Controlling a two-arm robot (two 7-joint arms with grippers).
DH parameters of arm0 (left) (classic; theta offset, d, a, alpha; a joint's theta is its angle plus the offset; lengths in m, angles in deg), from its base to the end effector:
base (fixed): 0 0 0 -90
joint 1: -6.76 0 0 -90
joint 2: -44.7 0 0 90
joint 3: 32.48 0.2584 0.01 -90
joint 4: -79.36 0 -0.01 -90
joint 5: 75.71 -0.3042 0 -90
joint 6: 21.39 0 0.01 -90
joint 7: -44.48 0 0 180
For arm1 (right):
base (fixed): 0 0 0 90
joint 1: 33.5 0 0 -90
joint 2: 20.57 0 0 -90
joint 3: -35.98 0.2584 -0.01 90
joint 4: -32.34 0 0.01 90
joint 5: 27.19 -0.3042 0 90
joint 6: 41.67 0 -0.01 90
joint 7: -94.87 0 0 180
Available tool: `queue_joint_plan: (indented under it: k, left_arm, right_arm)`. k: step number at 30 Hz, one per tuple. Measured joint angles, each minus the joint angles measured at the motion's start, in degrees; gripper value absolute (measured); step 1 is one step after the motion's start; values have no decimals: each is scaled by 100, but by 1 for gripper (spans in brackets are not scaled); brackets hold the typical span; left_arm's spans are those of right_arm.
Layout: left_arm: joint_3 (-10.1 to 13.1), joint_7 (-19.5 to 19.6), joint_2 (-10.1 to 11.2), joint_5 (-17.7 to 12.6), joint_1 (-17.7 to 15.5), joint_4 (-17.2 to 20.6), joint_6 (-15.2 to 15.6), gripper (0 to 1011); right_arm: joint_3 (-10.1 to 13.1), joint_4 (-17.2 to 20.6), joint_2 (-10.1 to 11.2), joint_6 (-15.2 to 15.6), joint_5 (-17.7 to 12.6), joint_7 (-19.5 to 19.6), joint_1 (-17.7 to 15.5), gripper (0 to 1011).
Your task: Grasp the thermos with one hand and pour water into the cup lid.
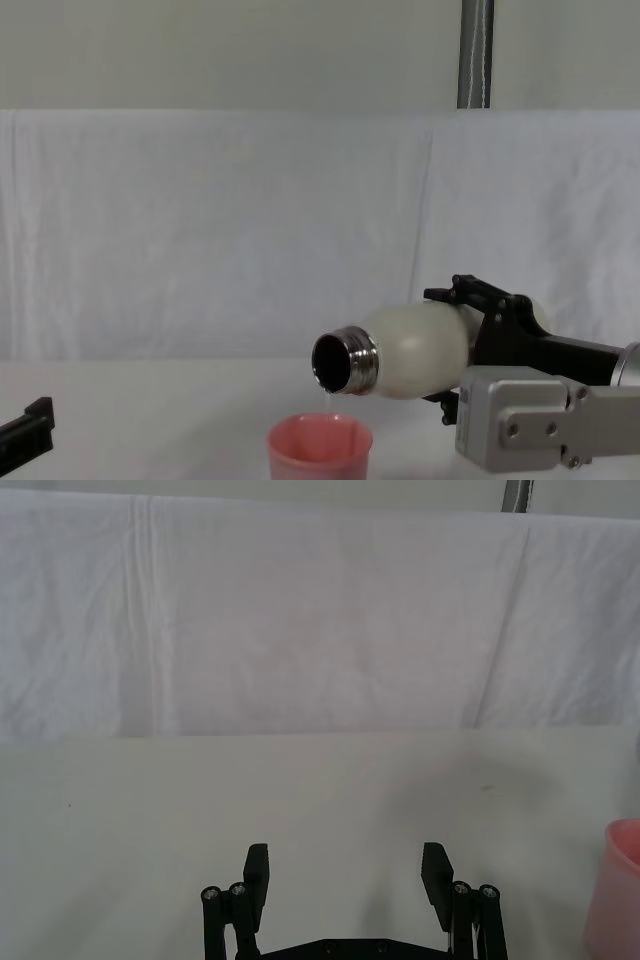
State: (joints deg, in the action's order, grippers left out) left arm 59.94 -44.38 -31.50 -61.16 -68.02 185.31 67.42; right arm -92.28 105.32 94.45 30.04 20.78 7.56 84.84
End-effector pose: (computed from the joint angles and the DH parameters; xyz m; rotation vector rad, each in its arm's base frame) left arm 0.2564 0.0304 -0.2557 -0.0381 0.0144 1.4460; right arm 0.4039 0.0230 -0.2430 -0.6067 -1.3465 -0.6691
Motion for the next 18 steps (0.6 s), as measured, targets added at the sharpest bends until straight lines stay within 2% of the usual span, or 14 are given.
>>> queue_joint_plan:
  k: [18]
  left_arm:
    - [0,0,0,0,0,0,0,1001]
  right_arm:
    - [-42,-4,8,-21,29,-11,14,959]
